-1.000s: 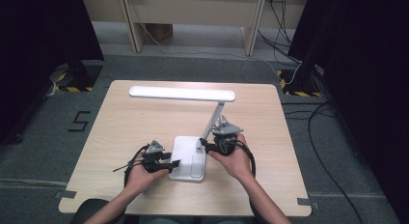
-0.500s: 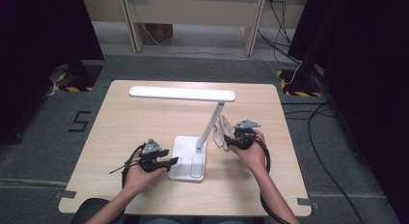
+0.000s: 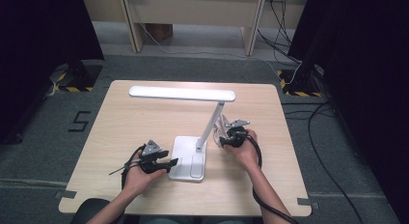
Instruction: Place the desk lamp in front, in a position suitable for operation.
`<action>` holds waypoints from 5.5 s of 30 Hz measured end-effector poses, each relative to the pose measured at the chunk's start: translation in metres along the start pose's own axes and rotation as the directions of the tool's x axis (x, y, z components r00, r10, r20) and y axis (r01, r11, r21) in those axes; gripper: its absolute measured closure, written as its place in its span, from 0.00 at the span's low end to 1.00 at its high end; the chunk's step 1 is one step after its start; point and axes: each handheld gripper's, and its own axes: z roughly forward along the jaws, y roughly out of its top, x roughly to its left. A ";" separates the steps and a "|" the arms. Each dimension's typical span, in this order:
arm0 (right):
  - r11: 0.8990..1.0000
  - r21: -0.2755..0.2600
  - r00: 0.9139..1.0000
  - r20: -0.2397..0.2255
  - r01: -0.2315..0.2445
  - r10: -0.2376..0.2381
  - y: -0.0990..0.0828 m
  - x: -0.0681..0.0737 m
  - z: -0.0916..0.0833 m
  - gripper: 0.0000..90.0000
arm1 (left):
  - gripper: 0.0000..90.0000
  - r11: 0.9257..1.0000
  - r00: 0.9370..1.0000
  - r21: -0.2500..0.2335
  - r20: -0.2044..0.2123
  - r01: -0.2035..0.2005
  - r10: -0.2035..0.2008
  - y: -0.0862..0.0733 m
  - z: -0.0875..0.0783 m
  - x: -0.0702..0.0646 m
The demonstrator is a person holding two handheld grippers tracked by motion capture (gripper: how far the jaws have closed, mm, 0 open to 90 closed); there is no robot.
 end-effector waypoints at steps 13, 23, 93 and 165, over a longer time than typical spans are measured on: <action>0.998 -0.020 0.998 0.034 0.059 -0.058 -0.001 -0.004 -0.001 0.88 | 0.49 1.000 1.000 0.006 -0.009 0.002 -0.002 0.000 -0.001 0.001; 0.989 0.008 0.988 0.014 0.151 -0.151 -0.002 0.003 -0.027 0.91 | 0.50 0.999 1.000 -0.026 0.003 -0.030 0.030 0.007 -0.006 -0.005; 0.889 -0.065 0.843 -0.293 0.452 -0.450 0.003 0.121 -0.091 0.91 | 0.49 0.955 0.947 -0.100 0.132 -0.280 0.292 0.080 -0.011 -0.027; 0.933 -0.292 0.905 -0.303 0.209 -0.298 0.017 0.105 -0.099 0.55 | 0.94 0.918 0.920 -0.058 -0.004 -0.391 0.392 0.050 -0.038 -0.004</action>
